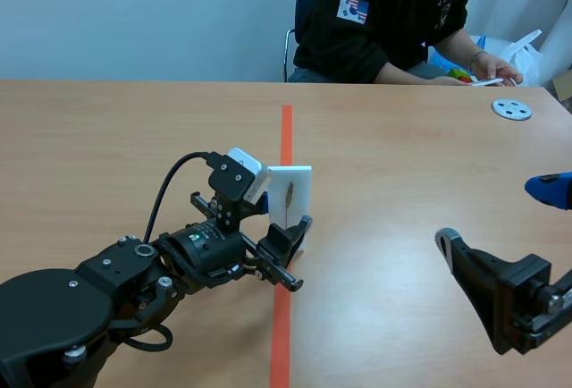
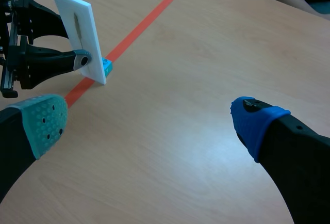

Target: Sort the leaf by its shape. The table is split by an orange tape line. A compound leaf with several leaflets goes to the left side, a simple leaf with one blade goes to the right side. Return to the home posture when a red brick is placed on the table.

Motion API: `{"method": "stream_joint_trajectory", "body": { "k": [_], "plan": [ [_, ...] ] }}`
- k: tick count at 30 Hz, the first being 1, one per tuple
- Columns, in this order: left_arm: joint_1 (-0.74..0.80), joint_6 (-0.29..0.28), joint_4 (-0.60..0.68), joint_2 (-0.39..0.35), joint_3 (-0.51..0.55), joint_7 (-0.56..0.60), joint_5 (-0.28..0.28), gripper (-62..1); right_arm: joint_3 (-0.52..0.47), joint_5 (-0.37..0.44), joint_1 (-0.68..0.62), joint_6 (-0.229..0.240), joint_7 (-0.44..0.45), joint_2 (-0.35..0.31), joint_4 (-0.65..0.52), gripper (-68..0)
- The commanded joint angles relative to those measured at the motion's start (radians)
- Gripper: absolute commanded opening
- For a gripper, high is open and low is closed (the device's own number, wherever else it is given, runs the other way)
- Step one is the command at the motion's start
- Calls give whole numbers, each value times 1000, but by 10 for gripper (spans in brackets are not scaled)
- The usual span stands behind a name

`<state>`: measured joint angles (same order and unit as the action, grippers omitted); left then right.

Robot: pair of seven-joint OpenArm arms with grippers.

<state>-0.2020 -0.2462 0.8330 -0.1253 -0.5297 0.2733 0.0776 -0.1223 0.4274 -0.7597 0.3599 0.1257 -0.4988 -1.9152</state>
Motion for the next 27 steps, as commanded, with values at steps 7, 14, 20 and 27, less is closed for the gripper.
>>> {"method": "stream_joint_trajectory", "body": {
  "k": [7, 14, 20, 27],
  "plan": [
    [-11, -3, 17, -3, 6, 18, 4, -535, -1, 3, 12, 0, 12, -5, -12, 4],
    [-3, -4, 51, -18, 11, 11, 13, -558, -1, 3, 12, 0, 12, -5, -12, 4],
    [46, -4, 222, -73, 88, -77, 124, -558, -1, 3, 12, 0, 12, -5, -12, 4],
    [92, -3, 353, -172, 243, -168, 210, -559, -1, 3, 12, 0, 12, -5, -12, 4]
  ]
}}
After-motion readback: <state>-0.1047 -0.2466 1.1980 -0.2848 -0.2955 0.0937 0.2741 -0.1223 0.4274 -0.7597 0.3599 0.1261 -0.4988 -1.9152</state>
